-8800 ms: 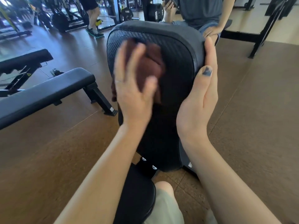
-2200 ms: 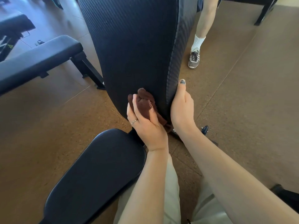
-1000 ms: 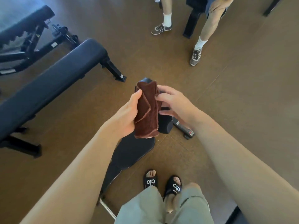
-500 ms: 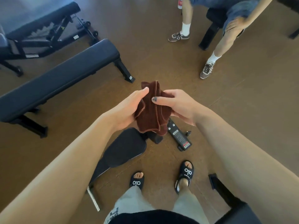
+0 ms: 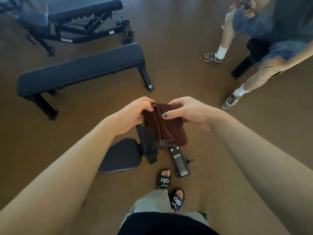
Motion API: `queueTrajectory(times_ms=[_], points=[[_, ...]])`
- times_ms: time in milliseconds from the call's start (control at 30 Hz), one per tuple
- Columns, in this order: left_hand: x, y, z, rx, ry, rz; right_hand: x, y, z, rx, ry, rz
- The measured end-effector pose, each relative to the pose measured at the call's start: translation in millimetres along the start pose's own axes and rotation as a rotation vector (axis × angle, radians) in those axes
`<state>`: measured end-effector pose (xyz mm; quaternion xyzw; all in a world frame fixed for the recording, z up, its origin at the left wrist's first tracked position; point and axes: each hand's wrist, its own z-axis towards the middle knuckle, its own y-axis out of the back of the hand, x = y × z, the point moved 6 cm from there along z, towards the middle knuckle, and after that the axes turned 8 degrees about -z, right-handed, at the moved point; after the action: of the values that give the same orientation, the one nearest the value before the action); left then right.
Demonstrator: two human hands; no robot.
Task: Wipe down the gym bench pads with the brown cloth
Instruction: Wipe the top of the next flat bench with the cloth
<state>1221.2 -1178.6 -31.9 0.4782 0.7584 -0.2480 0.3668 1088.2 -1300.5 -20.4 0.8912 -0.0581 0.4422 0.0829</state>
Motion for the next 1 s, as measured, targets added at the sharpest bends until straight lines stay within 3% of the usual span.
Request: queueTrajectory(times_ms=[67,200,433,700,800,1000], points=[[-15.6,1.1,14.7,0.016,-0.024,0.027,11.5,15.0,13.4,-0.049,0.010,-0.122],[-43.9,6.7,43.3,-0.001,-0.137,0.351,33.4,47.6,35.2,-0.108,0.043,-0.267],[-85.6,0.1,90.3,-0.013,-0.263,0.687,54.7,115.8,75.8,-0.096,0.116,-0.563],[-140.5,-44.8,187.2,-0.131,-0.212,0.658,43.6,229.0,148.3,0.026,0.220,-0.793],[-168.3,-62.2,217.7,-0.166,-0.157,0.652,42.6,266.9,163.4,0.081,0.222,-0.774],[-200.5,-64.2,257.5,-0.218,-0.089,0.583,65.8,303.6,195.4,0.250,0.328,-0.895]])
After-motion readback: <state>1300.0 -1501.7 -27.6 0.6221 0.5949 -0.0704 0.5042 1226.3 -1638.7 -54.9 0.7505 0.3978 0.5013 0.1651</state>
